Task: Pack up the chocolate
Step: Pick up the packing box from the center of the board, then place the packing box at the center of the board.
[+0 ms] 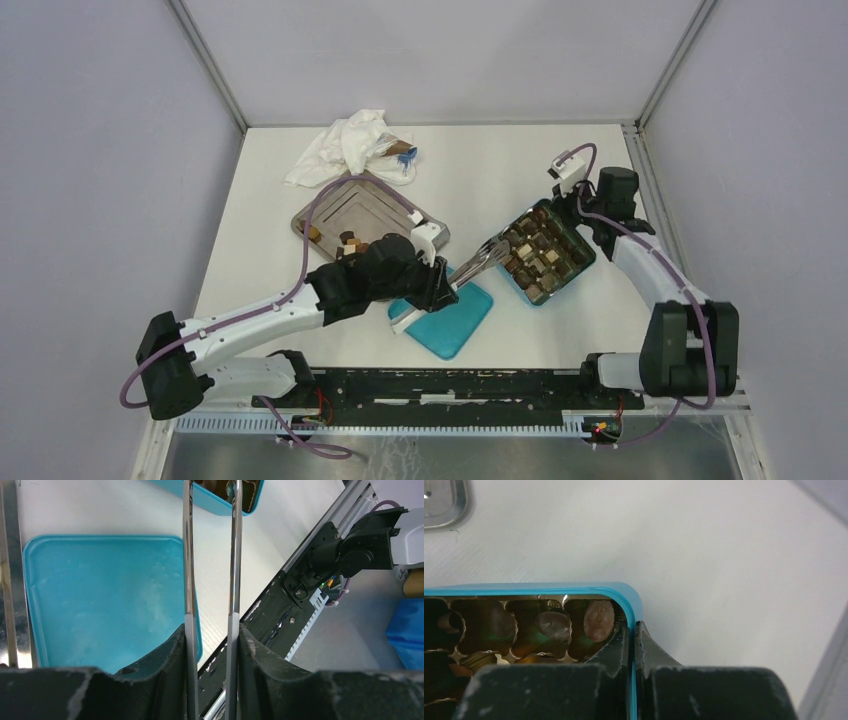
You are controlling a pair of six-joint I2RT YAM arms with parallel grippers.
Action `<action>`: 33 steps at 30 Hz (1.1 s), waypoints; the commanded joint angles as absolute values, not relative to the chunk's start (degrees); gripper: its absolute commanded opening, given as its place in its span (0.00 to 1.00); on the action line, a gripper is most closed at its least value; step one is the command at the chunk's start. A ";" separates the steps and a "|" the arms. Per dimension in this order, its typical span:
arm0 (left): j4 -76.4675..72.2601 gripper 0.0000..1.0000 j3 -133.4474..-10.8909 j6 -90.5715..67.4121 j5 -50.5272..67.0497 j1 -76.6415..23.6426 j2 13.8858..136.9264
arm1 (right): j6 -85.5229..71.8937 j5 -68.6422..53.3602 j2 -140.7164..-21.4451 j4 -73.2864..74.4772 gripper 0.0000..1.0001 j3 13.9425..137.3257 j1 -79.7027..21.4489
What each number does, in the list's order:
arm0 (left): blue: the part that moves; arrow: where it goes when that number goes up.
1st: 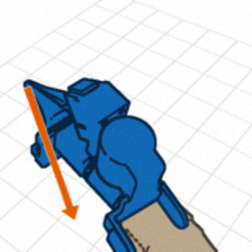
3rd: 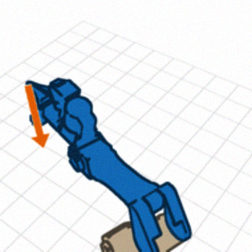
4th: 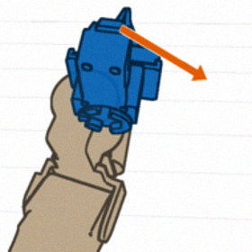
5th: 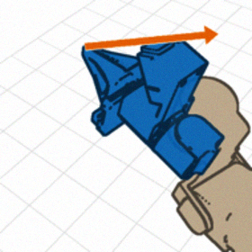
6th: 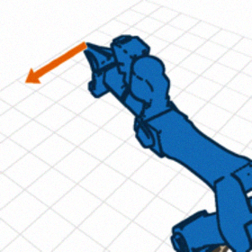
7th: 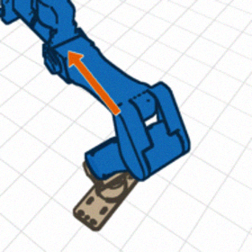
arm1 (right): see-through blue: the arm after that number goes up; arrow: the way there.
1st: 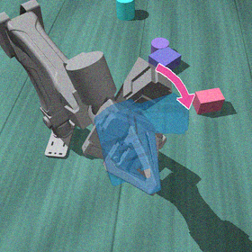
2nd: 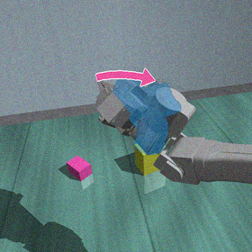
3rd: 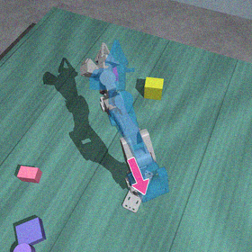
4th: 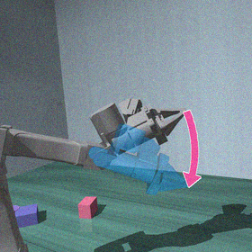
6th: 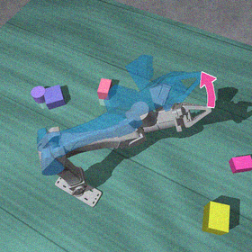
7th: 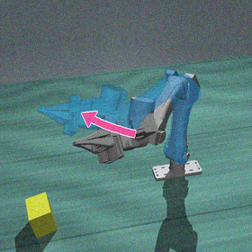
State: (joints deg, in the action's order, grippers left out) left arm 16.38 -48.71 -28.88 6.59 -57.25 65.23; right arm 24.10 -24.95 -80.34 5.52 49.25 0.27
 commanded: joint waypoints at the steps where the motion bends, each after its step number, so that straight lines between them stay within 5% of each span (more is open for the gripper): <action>1: 9.31 0.02 -49.92 -25.99 3.56 -59.72 64.17 | 25.89 -27.73 -69.66 -4.48 0.00 46.15 0.32; 15: 4.21 0.02 -52.37 -18.71 0.18 -67.01 70.74 | 26.47 -30.43 -62.27 -4.59 0.00 43.51 0.29; 33: 8.85 0.02 -68.62 -17.96 0.89 -68.26 91.95 | 23.29 -32.61 -89.06 14.21 0.03 56.92 3.16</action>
State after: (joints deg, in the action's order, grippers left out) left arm 9.37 -63.37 -20.91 1.48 -67.96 88.73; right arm 24.67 -30.44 -86.83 12.51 52.58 2.76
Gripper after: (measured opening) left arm 0.417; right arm 0.024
